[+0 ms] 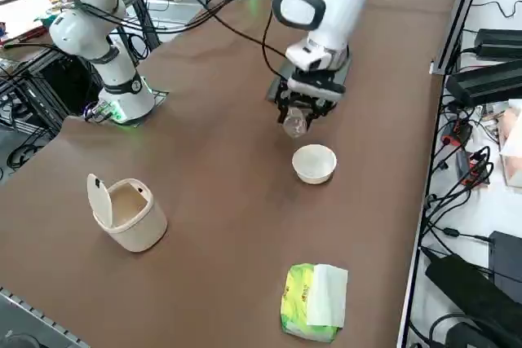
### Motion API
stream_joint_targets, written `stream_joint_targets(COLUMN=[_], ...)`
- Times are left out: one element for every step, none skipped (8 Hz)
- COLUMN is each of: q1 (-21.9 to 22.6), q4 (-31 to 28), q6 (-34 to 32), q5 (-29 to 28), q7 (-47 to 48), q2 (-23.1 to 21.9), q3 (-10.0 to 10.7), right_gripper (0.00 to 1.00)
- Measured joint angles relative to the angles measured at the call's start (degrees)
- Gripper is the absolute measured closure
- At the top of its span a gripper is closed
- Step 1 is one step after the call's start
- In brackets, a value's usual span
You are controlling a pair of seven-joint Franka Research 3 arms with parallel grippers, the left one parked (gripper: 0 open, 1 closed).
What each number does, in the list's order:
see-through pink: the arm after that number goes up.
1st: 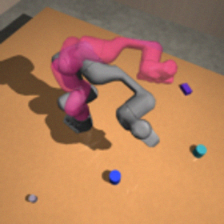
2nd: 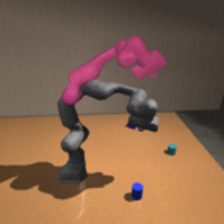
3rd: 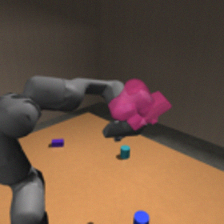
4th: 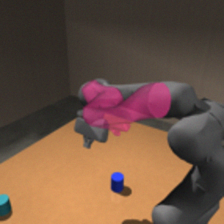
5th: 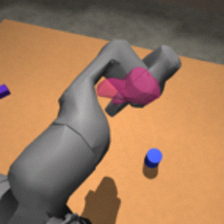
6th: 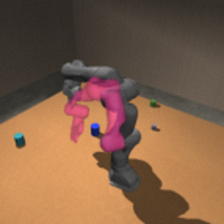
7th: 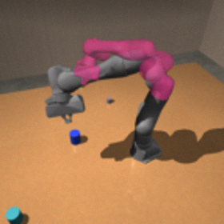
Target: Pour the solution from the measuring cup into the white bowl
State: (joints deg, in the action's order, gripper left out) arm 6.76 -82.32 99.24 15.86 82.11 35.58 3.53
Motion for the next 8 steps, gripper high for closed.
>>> stream_joint_targets(q1=[2.2, 4.0, 5.8, 7.6, 9.5, 11.3, 12.7, 13.7], q4=[-5.5, -10.7, -15.5, -20.3, -25.1, -28.8, -30.7, -31.0], q6=[-0.2, -0.3, -0.3, -0.2, -0.1, -0.2, -0.7, -1.6], q5=[4.7, 9.0, 13.8, 19.3, 24.8, 28.8, 31.4, 33.4], q7=[6.4, 13.8, 22.3, 31.5, 41.1, 50.0, 56.8, 61.5], q2=[-3.5, -6.2, -7.7, -8.0, -7.5, -6.0, -3.6, -1.2], q3=[0.0, 0.0, 0.0, 0.0, 0.0, -0.1, -0.1, 0.0], right_gripper=[0.27, 0.27, 0.27, 0.27, 0.27, 0.27, 0.27, 0.27])
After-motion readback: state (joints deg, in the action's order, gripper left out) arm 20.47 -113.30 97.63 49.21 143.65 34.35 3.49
